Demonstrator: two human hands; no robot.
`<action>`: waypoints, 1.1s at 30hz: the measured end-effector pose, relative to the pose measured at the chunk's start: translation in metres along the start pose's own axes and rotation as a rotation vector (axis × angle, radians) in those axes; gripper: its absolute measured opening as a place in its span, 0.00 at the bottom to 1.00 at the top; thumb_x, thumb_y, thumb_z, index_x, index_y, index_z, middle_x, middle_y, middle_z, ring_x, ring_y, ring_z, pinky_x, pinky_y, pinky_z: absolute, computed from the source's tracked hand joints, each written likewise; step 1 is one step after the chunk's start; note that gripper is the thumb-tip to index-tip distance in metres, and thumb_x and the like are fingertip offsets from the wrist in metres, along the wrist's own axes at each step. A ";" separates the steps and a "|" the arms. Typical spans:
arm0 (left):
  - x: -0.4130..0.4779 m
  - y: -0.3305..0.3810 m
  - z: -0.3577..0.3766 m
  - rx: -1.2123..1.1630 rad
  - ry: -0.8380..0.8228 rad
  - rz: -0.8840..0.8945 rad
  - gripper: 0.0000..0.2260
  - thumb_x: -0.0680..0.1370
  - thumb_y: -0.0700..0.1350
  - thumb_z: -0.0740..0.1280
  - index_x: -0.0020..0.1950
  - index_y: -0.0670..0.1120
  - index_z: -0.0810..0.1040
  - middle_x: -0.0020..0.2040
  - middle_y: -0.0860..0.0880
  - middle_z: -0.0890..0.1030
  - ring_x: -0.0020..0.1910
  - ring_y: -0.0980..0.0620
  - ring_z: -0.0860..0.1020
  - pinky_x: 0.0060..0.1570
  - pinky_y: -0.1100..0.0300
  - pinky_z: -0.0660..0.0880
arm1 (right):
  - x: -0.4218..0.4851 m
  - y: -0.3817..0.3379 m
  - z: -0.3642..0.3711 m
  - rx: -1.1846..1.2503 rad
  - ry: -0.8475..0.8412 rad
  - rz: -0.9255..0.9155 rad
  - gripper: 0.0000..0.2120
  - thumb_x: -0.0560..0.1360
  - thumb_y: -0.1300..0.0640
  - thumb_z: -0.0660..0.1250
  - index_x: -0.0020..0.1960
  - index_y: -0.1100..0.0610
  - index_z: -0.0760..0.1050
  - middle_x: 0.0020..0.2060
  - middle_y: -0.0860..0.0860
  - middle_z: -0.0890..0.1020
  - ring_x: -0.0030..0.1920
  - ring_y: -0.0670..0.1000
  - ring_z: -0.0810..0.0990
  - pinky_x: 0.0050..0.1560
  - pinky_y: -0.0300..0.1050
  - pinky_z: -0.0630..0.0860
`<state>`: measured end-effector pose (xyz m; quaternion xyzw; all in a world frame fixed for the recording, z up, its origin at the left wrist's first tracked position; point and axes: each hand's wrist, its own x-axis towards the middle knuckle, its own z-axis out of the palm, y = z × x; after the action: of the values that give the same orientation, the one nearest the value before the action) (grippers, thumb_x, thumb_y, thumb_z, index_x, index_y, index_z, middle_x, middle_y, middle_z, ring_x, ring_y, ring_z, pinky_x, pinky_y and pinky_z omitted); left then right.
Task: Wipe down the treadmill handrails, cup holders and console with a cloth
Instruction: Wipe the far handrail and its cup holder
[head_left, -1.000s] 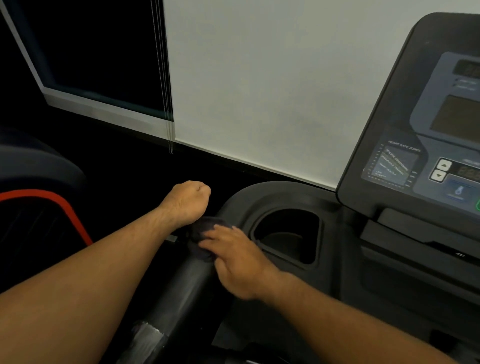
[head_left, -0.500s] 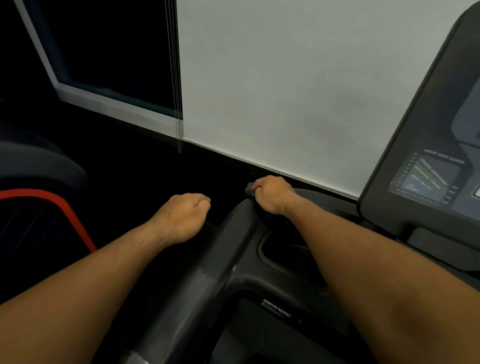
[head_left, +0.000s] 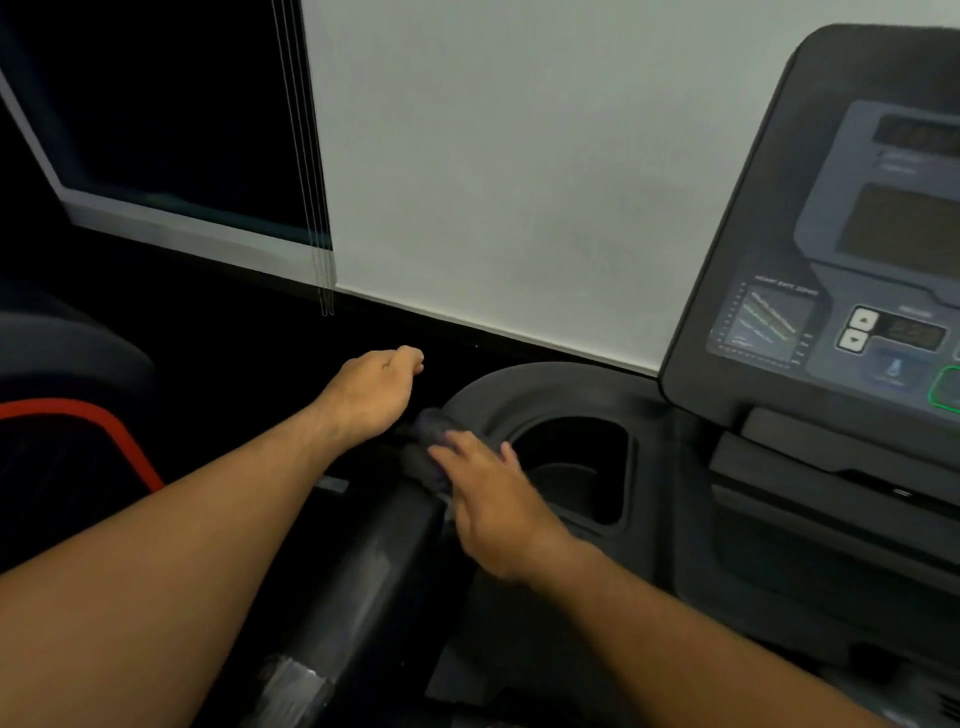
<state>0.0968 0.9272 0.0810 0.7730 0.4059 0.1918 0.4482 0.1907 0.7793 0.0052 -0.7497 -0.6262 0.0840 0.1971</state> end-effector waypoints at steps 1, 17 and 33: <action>-0.003 0.003 0.003 0.021 -0.015 0.005 0.21 0.77 0.57 0.55 0.53 0.48 0.83 0.57 0.48 0.83 0.59 0.49 0.78 0.66 0.50 0.70 | 0.005 0.009 -0.005 -0.018 0.019 0.104 0.27 0.78 0.58 0.57 0.76 0.55 0.59 0.76 0.54 0.58 0.76 0.54 0.55 0.74 0.55 0.46; -0.019 -0.011 0.017 0.218 -0.145 0.081 0.17 0.81 0.51 0.52 0.47 0.47 0.80 0.50 0.46 0.82 0.53 0.48 0.78 0.58 0.50 0.72 | -0.080 -0.082 0.078 0.401 0.345 0.078 0.24 0.76 0.58 0.52 0.70 0.55 0.70 0.74 0.48 0.65 0.76 0.47 0.56 0.74 0.38 0.53; -0.047 -0.003 0.019 0.291 -0.173 0.137 0.21 0.80 0.52 0.53 0.46 0.41 0.80 0.47 0.42 0.83 0.48 0.43 0.80 0.49 0.48 0.75 | -0.098 -0.104 0.066 0.258 0.223 -0.162 0.25 0.70 0.59 0.54 0.63 0.60 0.77 0.65 0.56 0.76 0.70 0.57 0.69 0.72 0.52 0.61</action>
<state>0.0796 0.8807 0.0714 0.8692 0.3357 0.0938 0.3508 0.0521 0.7110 -0.0252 -0.6700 -0.6428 0.0640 0.3658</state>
